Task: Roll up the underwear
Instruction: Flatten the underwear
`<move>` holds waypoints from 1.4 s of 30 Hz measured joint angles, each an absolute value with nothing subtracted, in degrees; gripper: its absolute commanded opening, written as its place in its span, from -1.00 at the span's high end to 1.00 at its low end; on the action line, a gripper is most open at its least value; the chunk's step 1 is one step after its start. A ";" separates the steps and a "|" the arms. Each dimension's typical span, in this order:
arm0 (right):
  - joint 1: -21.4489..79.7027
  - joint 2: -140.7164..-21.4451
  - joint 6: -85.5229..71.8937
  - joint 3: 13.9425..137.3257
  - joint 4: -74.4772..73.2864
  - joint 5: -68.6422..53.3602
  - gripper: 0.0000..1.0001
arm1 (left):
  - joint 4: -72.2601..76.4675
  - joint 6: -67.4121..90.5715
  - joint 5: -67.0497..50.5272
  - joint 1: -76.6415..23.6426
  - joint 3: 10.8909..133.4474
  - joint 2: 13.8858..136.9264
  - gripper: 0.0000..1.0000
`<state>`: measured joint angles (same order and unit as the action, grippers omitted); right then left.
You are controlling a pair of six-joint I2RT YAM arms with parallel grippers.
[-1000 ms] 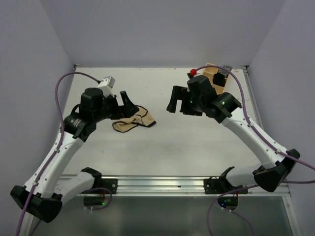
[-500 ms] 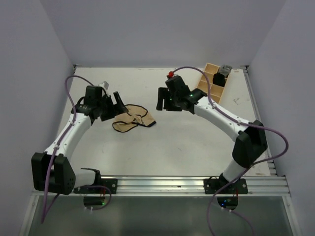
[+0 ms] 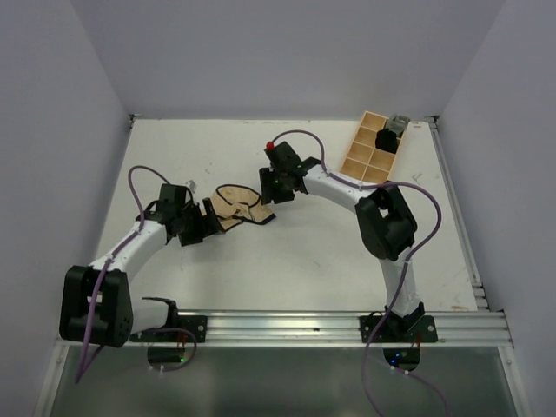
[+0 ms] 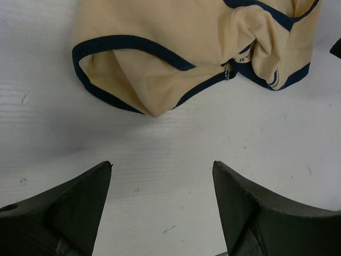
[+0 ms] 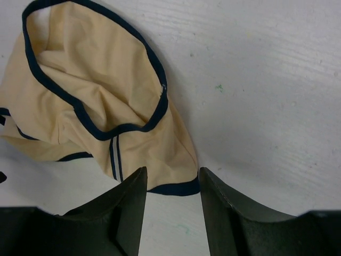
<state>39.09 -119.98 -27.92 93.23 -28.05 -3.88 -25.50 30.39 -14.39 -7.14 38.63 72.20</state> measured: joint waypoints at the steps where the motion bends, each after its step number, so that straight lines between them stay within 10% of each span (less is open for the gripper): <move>1: 39.09 -120.33 -27.57 93.71 -27.66 -4.21 0.05 | -24.75 30.37 -14.39 -7.14 38.20 72.27 -0.60; 17: 39.09 -120.81 -23.16 91.20 -25.06 -8.34 0.15 | -11.68 30.89 -13.34 -7.11 37.95 82.17 -0.47; 23: 39.09 -120.81 -22.48 87.68 -24.77 -8.58 0.26 | -9.87 31.55 -12.21 -7.11 39.59 85.67 0.29; 30: 39.03 -120.81 -21.63 87.50 -24.62 -8.58 1.00 | -12.34 31.35 -11.16 -7.07 42.24 88.36 1.00; 42: 37.56 -113.08 -20.16 90.28 -32.53 -1.48 1.00 | -24.91 25.58 -9.08 -7.07 52.86 77.47 1.00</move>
<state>37.56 -113.08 -20.16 90.28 -32.53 -1.48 -24.91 25.58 -9.08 -7.07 52.86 77.47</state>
